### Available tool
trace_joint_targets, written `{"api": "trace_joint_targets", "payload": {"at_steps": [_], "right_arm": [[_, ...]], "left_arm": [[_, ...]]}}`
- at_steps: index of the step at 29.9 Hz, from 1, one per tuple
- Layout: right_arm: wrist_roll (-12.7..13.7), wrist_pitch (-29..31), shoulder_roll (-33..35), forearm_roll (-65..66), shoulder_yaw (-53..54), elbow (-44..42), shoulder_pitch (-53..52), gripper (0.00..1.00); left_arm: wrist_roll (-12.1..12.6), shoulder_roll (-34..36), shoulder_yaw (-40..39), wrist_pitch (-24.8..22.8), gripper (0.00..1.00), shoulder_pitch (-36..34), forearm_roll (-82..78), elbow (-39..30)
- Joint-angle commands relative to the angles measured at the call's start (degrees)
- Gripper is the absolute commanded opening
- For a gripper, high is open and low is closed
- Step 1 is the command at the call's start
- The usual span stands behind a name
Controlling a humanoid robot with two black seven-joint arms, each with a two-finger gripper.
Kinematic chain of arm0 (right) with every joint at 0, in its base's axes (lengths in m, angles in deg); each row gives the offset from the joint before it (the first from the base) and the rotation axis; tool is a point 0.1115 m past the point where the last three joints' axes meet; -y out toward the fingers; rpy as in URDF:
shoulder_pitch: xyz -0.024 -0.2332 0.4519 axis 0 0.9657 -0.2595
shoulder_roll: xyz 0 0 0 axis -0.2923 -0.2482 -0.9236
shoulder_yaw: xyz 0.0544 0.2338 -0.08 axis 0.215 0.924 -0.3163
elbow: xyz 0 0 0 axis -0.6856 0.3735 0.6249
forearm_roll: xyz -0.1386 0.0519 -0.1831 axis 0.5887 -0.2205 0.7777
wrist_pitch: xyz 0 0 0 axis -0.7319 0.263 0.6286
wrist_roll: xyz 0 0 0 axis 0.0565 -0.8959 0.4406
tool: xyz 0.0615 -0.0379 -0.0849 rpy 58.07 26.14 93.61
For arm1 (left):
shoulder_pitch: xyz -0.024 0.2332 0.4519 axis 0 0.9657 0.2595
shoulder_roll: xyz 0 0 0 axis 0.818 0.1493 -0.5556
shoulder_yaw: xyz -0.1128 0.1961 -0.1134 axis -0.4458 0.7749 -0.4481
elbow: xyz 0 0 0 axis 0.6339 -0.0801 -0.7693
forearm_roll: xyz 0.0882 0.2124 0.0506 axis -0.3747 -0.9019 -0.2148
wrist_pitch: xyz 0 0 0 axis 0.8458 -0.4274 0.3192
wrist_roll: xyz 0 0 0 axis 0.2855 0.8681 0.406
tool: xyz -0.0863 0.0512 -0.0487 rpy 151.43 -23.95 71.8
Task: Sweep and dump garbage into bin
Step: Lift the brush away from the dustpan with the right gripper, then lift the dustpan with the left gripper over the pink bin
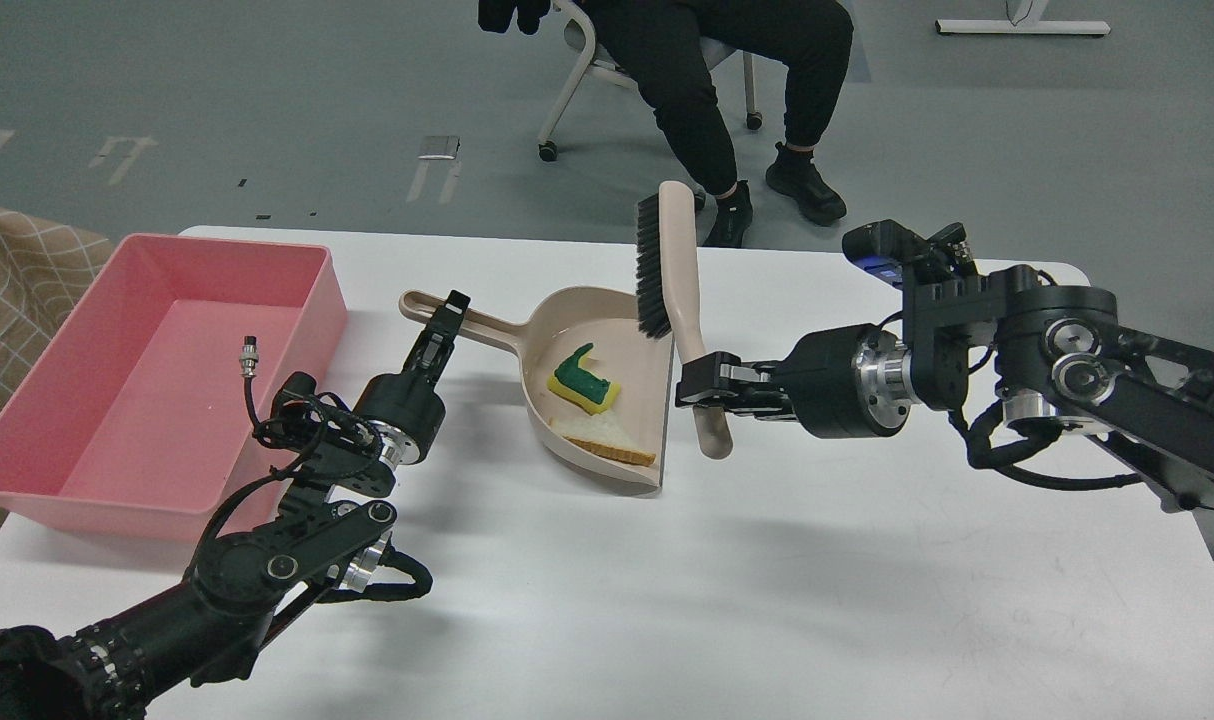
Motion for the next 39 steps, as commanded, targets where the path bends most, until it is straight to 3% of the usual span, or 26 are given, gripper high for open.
{"api": "trace_joint_targets", "payload": {"at_steps": [1, 12, 31, 39], "right_arm": [[0.0, 0.0, 2.8, -0.8, 0.3, 0.0, 0.3, 0.00], [0.0, 0.0, 8.2, -3.3, 1.4, -1.3, 2.4, 0.00], [0.0, 0.0, 10.9, -3.3, 1.9, -1.7, 4.9, 0.00], [0.0, 0.0, 11.6, -3.3, 2.8, -1.5, 5.8, 0.00]], "left_arm": [[0.0, 0.6, -0.1, 0.0, 0.00, 0.1, 0.2, -0.9], [0.0, 0.9, -0.2, 0.0, 0.00, -1.0, 2.7, -1.1], [0.0, 2.3, -0.2, 0.0, 0.00, -3.3, 8.5, -1.1], [0.0, 7.5, -0.3, 0.0, 0.00, -6.1, 14.4, -4.1]]}}
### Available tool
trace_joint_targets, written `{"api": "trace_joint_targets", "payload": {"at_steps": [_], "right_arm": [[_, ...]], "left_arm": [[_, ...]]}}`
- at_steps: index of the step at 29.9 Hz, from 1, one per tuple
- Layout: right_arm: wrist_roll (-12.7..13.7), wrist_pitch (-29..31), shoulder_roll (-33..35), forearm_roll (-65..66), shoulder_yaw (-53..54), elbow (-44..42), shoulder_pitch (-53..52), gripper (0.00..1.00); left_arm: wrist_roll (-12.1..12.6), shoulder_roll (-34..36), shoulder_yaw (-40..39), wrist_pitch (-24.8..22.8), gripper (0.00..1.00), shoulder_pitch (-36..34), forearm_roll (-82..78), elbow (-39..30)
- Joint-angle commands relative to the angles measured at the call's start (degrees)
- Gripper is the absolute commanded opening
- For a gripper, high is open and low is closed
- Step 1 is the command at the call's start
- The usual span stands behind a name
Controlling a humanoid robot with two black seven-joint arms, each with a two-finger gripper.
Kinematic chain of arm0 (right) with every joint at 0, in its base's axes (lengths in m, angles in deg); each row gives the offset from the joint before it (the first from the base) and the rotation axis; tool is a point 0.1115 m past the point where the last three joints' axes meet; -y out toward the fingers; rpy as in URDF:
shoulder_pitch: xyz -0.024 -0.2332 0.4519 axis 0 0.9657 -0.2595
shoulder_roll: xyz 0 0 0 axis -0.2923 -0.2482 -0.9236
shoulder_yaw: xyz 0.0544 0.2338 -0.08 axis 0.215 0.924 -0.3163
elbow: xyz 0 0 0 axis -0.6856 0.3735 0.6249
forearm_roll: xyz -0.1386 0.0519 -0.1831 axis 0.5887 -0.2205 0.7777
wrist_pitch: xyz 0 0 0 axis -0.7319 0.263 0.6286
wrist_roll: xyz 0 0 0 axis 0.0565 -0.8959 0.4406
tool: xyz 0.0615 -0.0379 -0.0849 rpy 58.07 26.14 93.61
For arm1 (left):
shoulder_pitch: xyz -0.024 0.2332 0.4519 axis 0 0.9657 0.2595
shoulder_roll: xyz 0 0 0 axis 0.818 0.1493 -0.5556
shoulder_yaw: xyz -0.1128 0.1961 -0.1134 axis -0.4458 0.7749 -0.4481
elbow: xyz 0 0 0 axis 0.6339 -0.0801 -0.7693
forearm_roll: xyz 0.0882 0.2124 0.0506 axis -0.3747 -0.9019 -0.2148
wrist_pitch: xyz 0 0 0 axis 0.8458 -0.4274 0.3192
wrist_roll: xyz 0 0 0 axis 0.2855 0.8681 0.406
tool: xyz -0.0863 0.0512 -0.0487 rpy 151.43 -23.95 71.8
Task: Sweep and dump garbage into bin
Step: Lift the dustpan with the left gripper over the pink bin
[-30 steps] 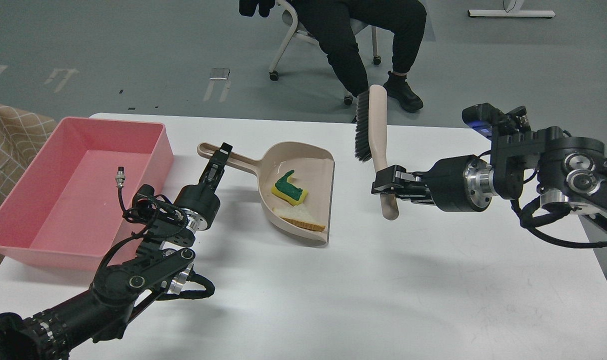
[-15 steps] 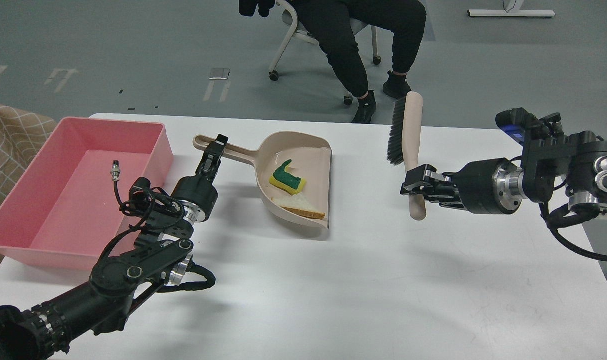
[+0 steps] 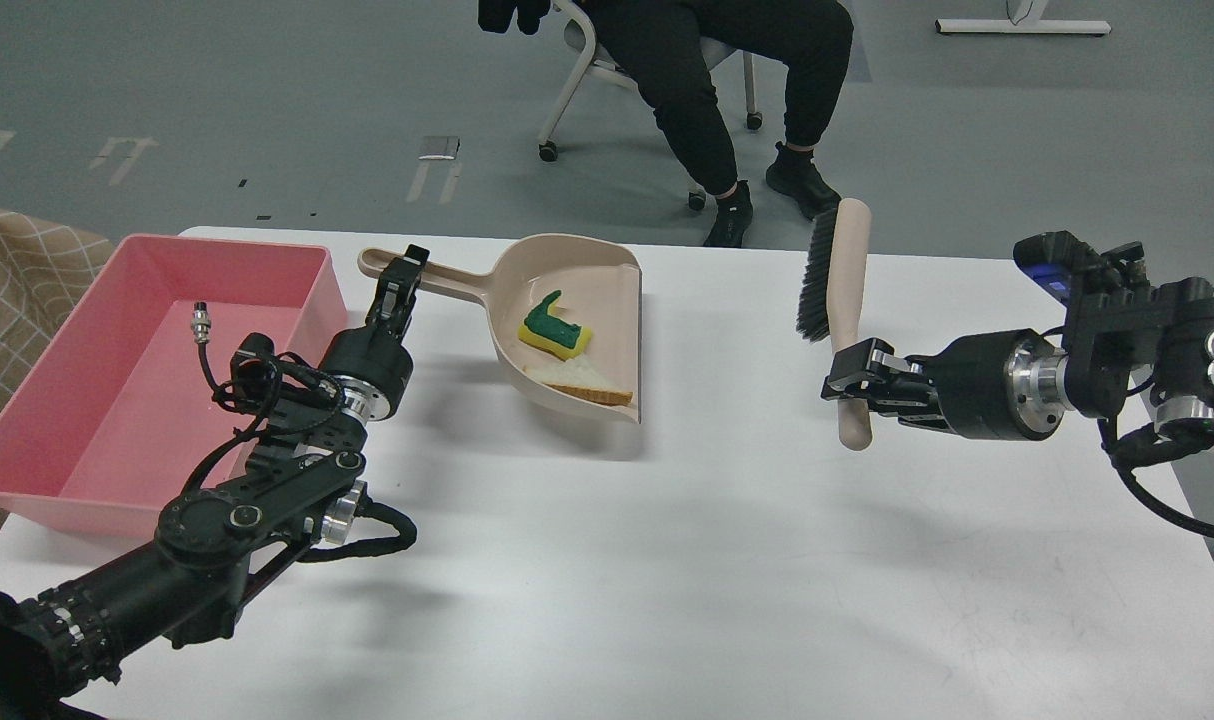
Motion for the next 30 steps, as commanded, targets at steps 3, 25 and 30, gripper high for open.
{"api": "trace_joint_targets", "payload": {"at_steps": [3, 25, 30], "right_arm": [[0.0, 0.0, 0.3, 0.0, 0.1, 0.1, 0.2, 0.00], [0.0, 0.0, -0.5, 0.1, 0.2, 0.1, 0.6, 0.00], [0.0, 0.0, -0.6, 0.1, 0.1, 0.1, 0.9, 0.00]], "left_arm": [[0.0, 4.1, 0.0, 0.0, 0.00, -2.2, 4.6, -1.6], [0.0, 20.8, -4.9, -14.8, 0.00, -4.0, 11.7, -3.6], [0.0, 24.4, -7.0, -20.0, 0.00, -3.9, 11.9, -2.9]]}}
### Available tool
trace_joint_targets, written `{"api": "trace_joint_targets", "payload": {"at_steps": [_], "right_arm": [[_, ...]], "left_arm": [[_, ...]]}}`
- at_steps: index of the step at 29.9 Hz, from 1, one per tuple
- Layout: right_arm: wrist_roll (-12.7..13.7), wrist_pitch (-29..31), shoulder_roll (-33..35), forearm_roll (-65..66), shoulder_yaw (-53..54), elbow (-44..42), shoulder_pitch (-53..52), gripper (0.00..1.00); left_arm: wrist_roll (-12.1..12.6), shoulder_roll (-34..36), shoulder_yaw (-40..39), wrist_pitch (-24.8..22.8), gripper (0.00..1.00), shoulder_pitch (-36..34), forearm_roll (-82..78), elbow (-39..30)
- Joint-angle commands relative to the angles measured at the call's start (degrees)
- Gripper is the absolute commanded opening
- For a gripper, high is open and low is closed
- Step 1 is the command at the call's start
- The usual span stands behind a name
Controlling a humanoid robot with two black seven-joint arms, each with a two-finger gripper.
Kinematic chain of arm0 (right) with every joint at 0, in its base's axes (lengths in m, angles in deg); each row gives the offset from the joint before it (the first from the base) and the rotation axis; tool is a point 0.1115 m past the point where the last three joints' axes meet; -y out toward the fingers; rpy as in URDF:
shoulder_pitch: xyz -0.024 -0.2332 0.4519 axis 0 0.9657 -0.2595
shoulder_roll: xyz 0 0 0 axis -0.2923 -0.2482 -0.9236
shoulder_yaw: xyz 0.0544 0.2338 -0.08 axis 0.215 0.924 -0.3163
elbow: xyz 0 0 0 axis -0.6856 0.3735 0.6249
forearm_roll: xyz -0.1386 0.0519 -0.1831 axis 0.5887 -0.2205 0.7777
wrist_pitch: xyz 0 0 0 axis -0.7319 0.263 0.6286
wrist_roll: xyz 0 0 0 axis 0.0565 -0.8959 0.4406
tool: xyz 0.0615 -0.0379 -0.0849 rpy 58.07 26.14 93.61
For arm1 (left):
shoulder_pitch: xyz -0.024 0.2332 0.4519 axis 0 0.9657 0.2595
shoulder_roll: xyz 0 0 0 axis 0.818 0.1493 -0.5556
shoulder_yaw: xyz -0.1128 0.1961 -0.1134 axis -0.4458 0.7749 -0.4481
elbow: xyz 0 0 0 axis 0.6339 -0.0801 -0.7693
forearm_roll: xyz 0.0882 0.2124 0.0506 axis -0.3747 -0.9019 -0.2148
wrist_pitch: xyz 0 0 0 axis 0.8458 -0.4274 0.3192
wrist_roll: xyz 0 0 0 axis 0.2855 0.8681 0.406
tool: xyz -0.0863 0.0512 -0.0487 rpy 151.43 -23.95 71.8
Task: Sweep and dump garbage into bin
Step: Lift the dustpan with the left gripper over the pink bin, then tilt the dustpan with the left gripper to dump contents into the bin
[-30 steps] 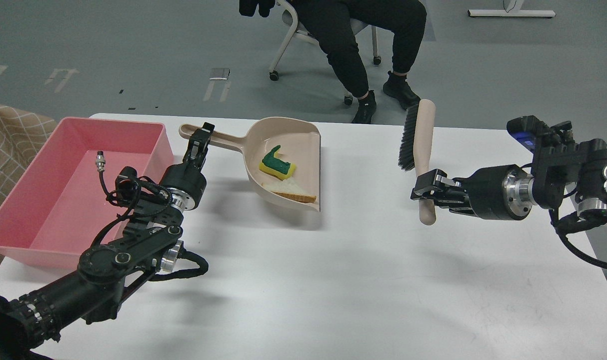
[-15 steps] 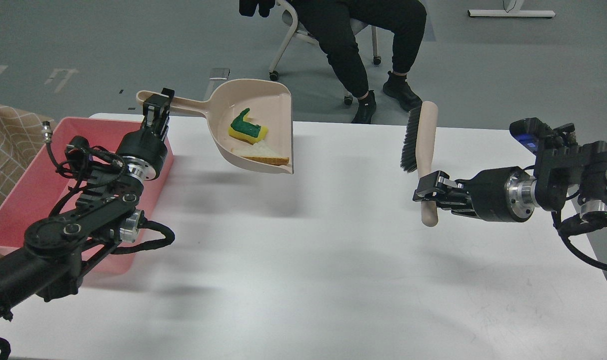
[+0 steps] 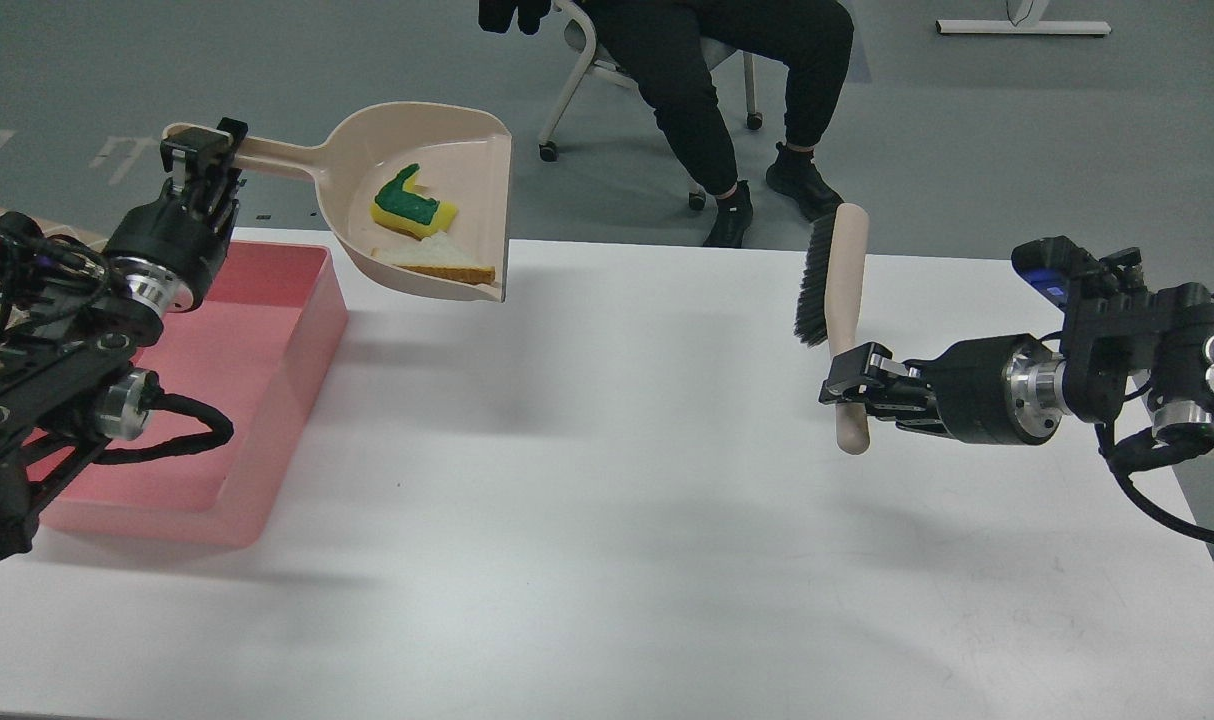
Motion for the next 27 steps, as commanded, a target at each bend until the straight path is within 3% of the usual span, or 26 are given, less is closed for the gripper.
{"api": "trace_joint_targets", "payload": {"at_steps": [1, 5, 14, 18, 27], "right_arm": [[0.0, 0.0, -0.2, 0.0, -0.1, 0.1, 0.2, 0.00], [0.0, 0.0, -0.4, 0.0, 0.0, 0.2, 0.2, 0.00], [0.0, 0.0, -0.4, 0.0, 0.0, 0.3, 0.2, 0.00], [0.0, 0.0, -0.5, 0.0, 0.0, 0.2, 0.2, 0.00], [0.0, 0.0, -1.0, 0.1, 0.1, 0.2, 0.2, 0.00]], "left_arm": [[0.0, 2.4, -1.0, -3.5, 0.00, 0.4, 0.1, 0.9], [-0.2, 4.7, -1.0, -5.3, 0.00, 1.1, 0.5, 0.9], [-3.0, 9.6, -0.9, -10.5, 0.00, 1.6, 2.6, 4.0], [-5.0, 11.2, -0.9, -14.6, 0.00, 1.6, 3.3, 8.9], [-5.0, 12.2, -1.4, -23.0, 0.00, 1.6, 3.8, 19.9]]}}
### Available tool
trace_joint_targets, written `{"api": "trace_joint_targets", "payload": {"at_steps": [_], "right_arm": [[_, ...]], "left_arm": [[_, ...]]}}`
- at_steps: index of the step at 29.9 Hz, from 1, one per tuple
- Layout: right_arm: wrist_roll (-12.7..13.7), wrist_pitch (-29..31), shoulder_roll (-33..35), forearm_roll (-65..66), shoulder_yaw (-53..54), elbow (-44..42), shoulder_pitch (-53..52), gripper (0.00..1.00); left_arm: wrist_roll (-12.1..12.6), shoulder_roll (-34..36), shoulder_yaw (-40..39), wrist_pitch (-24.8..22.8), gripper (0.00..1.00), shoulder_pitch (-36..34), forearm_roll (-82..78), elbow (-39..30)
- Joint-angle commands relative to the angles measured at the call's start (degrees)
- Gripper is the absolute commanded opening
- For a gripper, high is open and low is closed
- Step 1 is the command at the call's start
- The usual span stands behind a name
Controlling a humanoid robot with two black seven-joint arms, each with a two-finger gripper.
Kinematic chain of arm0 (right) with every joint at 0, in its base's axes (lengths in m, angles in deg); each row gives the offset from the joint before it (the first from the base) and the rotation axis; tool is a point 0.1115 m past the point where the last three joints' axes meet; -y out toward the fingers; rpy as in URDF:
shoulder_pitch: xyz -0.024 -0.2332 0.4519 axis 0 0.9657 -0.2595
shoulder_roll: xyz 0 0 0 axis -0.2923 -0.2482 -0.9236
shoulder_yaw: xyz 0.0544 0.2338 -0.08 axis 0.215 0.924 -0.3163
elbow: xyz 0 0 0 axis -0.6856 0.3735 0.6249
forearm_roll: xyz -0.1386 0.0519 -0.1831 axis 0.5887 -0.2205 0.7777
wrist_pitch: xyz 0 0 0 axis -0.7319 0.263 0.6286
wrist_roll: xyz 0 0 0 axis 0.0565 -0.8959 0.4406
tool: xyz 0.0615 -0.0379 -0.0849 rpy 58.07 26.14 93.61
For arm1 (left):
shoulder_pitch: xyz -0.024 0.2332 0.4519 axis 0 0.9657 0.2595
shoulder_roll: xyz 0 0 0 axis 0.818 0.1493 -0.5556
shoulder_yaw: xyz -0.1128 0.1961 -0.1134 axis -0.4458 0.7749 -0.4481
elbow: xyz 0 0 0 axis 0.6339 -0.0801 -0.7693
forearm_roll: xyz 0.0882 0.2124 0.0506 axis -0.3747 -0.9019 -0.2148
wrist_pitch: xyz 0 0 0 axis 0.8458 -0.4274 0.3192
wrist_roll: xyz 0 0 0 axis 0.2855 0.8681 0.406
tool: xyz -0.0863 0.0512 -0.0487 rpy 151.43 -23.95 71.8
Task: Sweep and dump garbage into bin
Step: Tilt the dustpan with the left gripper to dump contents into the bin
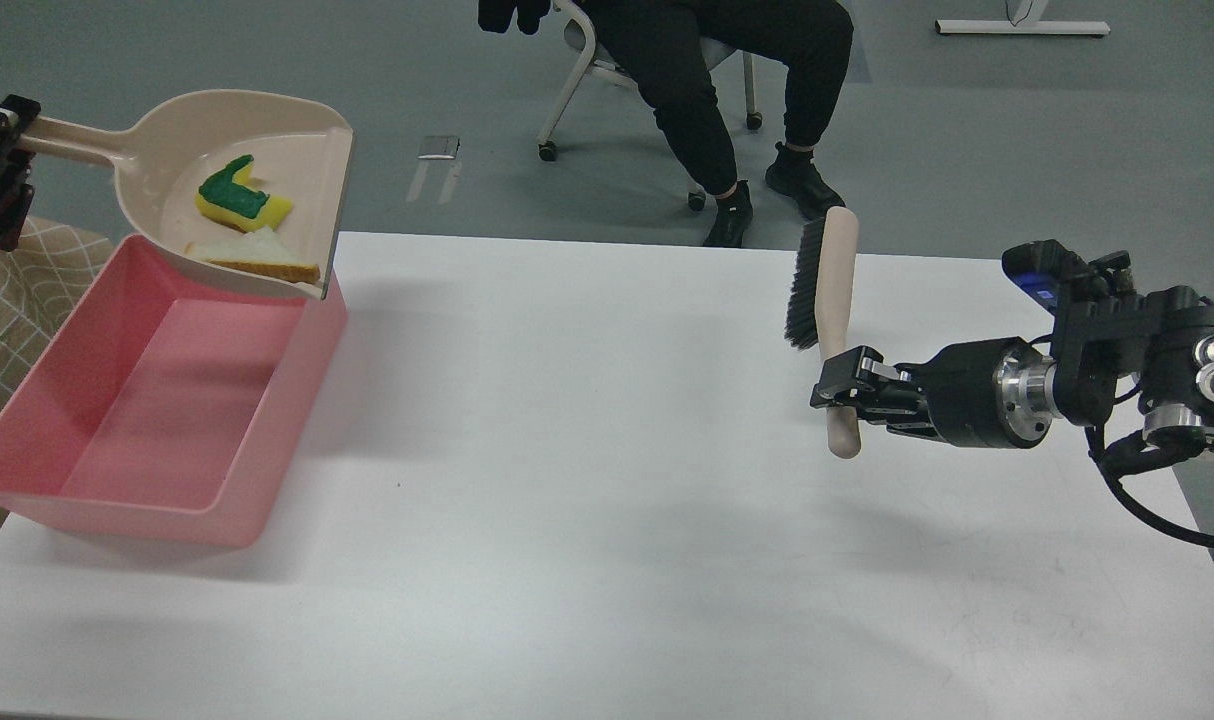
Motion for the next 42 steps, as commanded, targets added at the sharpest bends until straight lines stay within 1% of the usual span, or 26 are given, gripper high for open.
{"api": "trace_joint_targets", "payload": {"at_steps": [1, 5, 9, 13, 21, 36, 41, 42], "right_arm": [[0.0, 0.0, -0.2, 0.1, 0.0, 0.0, 0.0, 0.00], [0.0, 0.0, -0.6, 0.1, 0.0, 0.0, 0.0, 0.00], [0.0, 0.0, -1.1, 0.2, 0.0, -0.1, 0.0, 0.00], [0.0, 0.0, -1.5, 0.2, 0.0, -0.1, 0.0, 0.00], [0.0, 0.0, -1.6, 0.2, 0.0, -0.2, 0.0, 0.00], [0.0, 0.0, -2.0, 0.4, 0.1, -0.7, 0.3, 0.00], [0.0, 0.0, -2.0, 0.4, 0.1, -1.1, 0.3, 0.00], [0.0, 0.0, -2.1, 0.4, 0.1, -1.1, 0.3, 0.00]], "left_arm": [[0.0, 0.2, -0.4, -3.0, 0.00, 0.0, 0.4, 3.9], [0.0, 0.7, -0.4, -7.1, 0.00, 0.0, 0.5, 9.6], [0.0, 1.4, -0.1, -9.8, 0.00, 0.0, 0.4, 12.9], [0.0, 2.3, 0.3, -11.0, 0.00, 0.1, 0.2, 14.5], [0.0, 4.0, 0.6, -10.7, 0.00, 1.8, -0.4, 14.5], [0.0, 6.6, 0.4, -10.2, 0.00, 1.2, -6.0, 13.5], [0.0, 8.4, 0.4, -10.1, 0.00, 1.2, -6.7, 10.5], [0.0, 9.2, 0.4, -10.0, 0.00, 1.3, -6.7, 8.9]]}}
